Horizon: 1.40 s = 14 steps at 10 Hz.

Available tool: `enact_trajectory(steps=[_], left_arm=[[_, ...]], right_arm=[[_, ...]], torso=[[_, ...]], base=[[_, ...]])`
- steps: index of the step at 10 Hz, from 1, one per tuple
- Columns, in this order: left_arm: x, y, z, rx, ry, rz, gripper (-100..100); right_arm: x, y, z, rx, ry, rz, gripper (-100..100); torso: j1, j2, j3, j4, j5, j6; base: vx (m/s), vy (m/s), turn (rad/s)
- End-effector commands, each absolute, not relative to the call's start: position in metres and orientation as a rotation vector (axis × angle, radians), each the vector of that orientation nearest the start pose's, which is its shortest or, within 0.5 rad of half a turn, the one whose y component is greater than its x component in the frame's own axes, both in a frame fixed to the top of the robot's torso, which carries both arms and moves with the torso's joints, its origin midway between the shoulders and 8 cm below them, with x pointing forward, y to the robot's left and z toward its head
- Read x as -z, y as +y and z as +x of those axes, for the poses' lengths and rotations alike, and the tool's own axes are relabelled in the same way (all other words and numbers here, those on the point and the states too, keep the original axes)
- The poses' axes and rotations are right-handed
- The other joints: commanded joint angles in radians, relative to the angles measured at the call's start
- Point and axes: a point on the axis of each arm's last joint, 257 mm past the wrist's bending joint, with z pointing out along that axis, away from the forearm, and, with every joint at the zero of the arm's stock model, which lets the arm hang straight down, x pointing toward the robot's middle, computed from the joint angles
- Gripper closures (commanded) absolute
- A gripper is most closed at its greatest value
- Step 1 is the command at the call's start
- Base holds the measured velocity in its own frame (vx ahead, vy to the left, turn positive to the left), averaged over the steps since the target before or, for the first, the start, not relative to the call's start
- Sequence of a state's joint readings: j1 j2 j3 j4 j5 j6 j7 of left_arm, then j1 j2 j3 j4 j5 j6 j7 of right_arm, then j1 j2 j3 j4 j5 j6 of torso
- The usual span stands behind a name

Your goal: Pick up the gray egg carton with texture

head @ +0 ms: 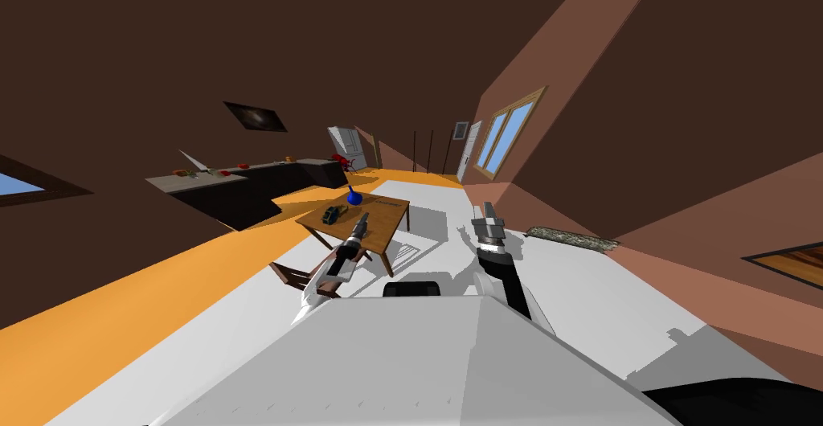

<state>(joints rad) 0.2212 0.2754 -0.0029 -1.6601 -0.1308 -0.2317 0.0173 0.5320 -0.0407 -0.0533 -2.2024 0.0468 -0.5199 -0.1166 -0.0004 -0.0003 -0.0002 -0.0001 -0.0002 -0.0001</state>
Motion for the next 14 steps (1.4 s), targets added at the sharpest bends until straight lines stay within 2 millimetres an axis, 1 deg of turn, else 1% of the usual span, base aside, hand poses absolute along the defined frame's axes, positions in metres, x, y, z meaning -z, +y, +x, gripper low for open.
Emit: enact_trajectory(steps=[1,2,3,4,5,6,7,8,9,10,11,12,13,14], left_arm=[[0.237,0.309,0.478,0.952,1.345,-0.865,-100],[0.251,0.317,0.485,0.915,1.378,-0.891,-100],[0.258,0.319,0.484,0.908,1.386,-0.901,-100],[0.267,0.326,0.492,0.874,1.412,-0.922,-100],[0.278,0.329,0.490,0.862,1.427,-0.939,-100],[0.286,0.336,0.497,0.829,1.449,-0.961,-100],[0.298,0.340,0.494,0.815,1.465,-0.979,-100],[0.310,0.348,0.500,0.778,1.492,-1.010,-100],[0.317,0.350,0.498,0.768,1.501,-1.021,-100],[0.327,0.359,0.503,0.733,1.524,-1.052,-100],[0.336,0.361,0.500,0.721,1.536,-1.065,-100],[0.336,0.361,0.500,0.721,1.536,-1.065,-100],[0.348,0.370,0.504,0.682,1.559,-1.102,-100],[0.355,0.377,0.509,0.657,1.572,-1.127,-100]], right_arm=[[0.016,-0.296,0.350,-1.297,0.699,0.711,0],[0.016,-0.296,0.350,-1.297,0.699,0.711,0],[0.016,-0.296,0.350,-1.297,0.699,0.711,0],[0.016,-0.296,0.350,-1.297,0.699,0.711,0],[0.016,-0.296,0.350,-1.297,0.699,0.711,0],[0.016,-0.296,0.350,-1.297,0.699,0.711,0],[0.016,-0.296,0.350,-1.297,0.699,0.711,0],[0.016,-0.296,0.350,-1.297,0.699,0.711,0],[0.016,-0.296,0.350,-1.297,0.699,0.711,0],[0.016,-0.296,0.350,-1.297,0.699,0.711,0],[0.016,-0.296,0.350,-1.297,0.699,0.711,0],[0.016,-0.296,0.350,-1.297,0.699,0.711,0],[0.016,-0.296,0.350,-1.297,0.699,0.711,0],[0.016,-0.296,0.350,-1.297,0.699,0.711,0]], torso=[[0.000,0.000,0.000,0.000,0.000,0.000],[0.000,0.000,0.000,0.000,0.000,0.000],[0.000,0.000,0.000,0.000,0.000,0.000],[0.000,0.000,0.000,0.000,0.000,0.000],[0.000,0.000,0.000,0.000,0.000,0.000],[0.001,0.000,0.000,0.000,0.000,0.000],[0.001,0.000,0.000,0.000,0.000,0.000],[0.001,0.000,0.000,0.000,0.000,0.000],[0.001,0.000,0.000,0.000,0.000,0.000],[0.001,0.000,0.000,0.000,0.000,0.000],[0.001,0.000,0.000,0.000,0.000,0.000],[0.001,0.000,0.000,0.000,0.000,0.000],[0.001,0.000,0.000,0.000,0.000,0.000],[0.001,0.000,0.000,0.000,0.000,0.000]], base=[[0.001,-0.007,-0.021],[0.001,-0.007,-0.034],[0.001,-0.004,-0.015],[0.002,-0.002,-0.036],[0.003,0.000,-0.025],[0.004,0.003,-0.034],[0.004,0.004,-0.024],[0.004,0.008,-0.030],[0.004,0.008,-0.017],[0.004,0.010,-0.040],[0.004,0.011,-0.024],[0.003,0.006,0.004],[0.003,0.010,-0.037],[0.008,0.024,-0.065]])
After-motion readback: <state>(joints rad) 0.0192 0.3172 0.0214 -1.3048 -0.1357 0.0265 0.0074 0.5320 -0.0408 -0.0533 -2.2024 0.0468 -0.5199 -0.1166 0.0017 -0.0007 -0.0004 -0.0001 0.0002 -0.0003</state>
